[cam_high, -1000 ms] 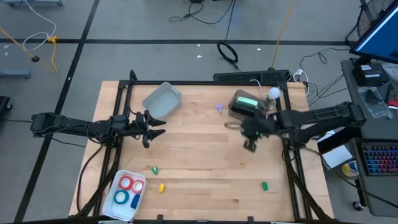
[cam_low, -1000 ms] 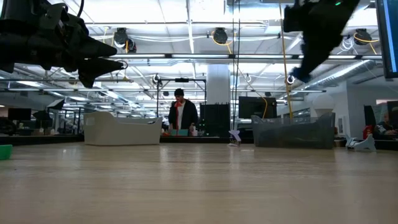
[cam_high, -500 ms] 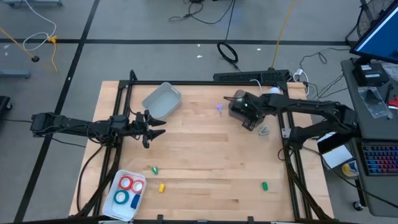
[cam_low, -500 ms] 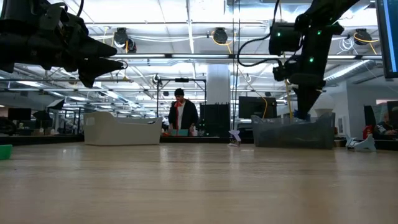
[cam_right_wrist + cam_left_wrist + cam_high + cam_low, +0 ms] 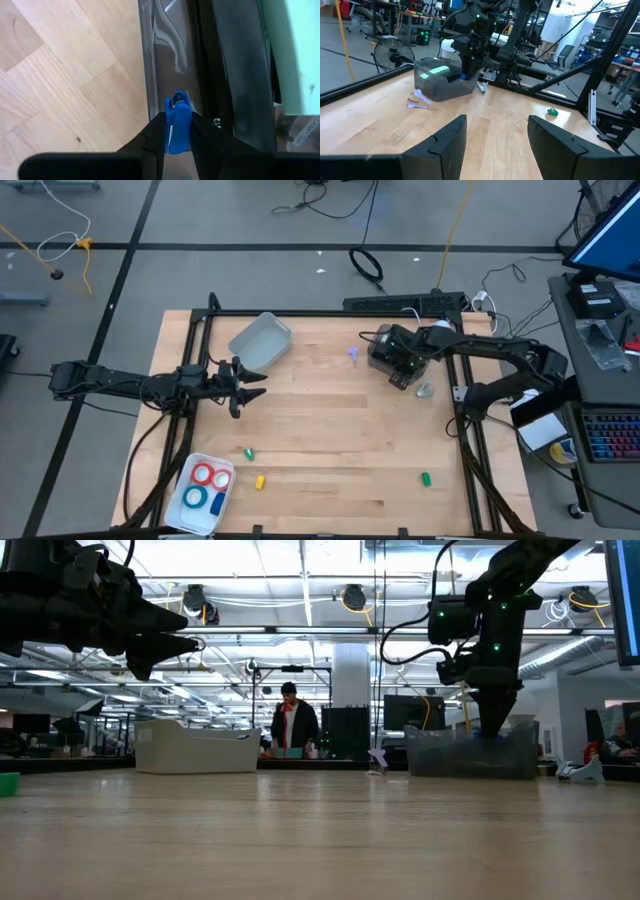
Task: Pick and place Stapler, Stapler remover, tape
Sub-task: Put the small blue stapler into the black bin
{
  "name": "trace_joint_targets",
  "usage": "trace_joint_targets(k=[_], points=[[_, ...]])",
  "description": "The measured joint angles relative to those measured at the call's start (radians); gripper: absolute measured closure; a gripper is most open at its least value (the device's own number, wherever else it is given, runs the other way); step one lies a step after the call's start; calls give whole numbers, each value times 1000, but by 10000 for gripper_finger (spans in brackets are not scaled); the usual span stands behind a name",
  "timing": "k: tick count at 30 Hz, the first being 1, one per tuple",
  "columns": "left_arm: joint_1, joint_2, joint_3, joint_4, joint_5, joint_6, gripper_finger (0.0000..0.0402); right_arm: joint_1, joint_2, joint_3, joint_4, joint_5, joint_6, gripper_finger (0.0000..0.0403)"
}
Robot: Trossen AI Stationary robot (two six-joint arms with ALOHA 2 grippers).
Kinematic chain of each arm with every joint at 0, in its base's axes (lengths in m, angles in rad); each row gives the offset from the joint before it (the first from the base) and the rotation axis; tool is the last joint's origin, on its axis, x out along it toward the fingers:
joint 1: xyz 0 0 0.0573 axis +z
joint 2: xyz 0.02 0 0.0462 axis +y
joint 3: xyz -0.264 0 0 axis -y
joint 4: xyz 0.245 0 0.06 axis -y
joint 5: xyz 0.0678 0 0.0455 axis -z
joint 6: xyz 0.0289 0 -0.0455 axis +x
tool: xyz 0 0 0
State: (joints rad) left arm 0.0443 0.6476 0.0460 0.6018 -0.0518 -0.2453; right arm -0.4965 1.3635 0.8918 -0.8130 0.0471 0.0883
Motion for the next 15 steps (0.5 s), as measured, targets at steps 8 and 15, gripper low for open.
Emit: trace_joint_targets(k=[8, 15], points=[[0, 0, 0, 0, 1, 1, 192, 0, 5, 0, -1, 0, 0, 317], [0, 0, 0, 0, 1, 1, 192, 0, 4, 0, 1, 1, -16, 288]])
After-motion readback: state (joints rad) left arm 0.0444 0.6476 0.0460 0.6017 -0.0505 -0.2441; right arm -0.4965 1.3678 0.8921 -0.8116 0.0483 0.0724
